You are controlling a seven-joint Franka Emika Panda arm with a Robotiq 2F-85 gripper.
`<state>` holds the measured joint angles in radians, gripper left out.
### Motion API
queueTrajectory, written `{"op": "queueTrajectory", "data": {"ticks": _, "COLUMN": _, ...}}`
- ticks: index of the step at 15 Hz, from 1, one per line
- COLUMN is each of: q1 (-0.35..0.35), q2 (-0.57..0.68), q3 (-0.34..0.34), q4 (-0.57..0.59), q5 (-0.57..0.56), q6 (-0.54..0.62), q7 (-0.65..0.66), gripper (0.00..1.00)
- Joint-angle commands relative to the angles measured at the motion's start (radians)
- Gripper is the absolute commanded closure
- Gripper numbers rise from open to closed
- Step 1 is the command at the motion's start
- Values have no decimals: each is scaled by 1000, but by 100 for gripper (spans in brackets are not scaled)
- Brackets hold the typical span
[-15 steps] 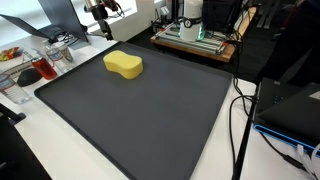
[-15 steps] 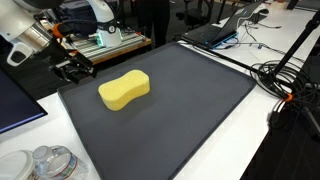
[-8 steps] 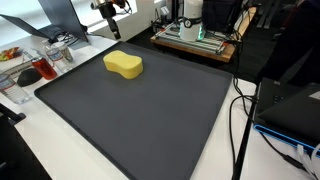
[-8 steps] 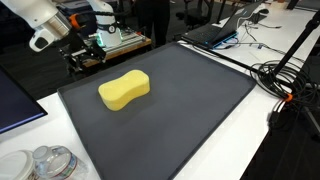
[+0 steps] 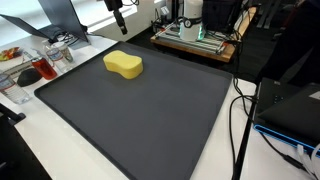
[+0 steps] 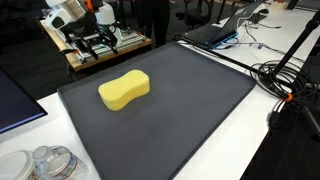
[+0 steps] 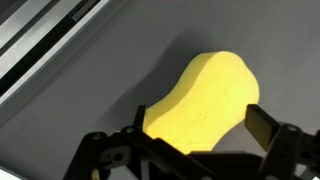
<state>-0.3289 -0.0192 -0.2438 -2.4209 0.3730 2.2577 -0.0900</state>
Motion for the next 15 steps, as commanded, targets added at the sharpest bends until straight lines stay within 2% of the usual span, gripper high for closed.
{"op": "queueTrajectory", "data": {"ticks": 1, "q1": 60, "q2": -92, "q3": 25, "q4": -32, "q5": -101, "q6": -20, "q7": 126, "gripper": 0}}
{"op": "queueTrajectory", "data": {"ticks": 8, "q1": 162, "q2": -98, "q3": 144, "q4": 52, "q5": -300, "q6": -147, "q7": 475, "gripper": 0}}
{"op": "queueTrajectory", "data": {"ticks": 9, "q1": 172, "q2": -84, "q3": 154, "q4": 75, "q5": -314, "q6": -167, "q7": 499, "gripper": 0}}
{"op": "queueTrajectory", "data": {"ticks": 10, "q1": 166, "q2": -94, "q3": 134, "q4": 34, "q5": -271, "q6": -116, "q7": 433, "gripper": 0}}
{"op": "queueTrajectory", "data": {"ticks": 15, "q1": 179, "q2": -91, "q3": 150, "q4": 59, "q5": -291, "q6": -144, "q7": 481, "gripper": 0}}
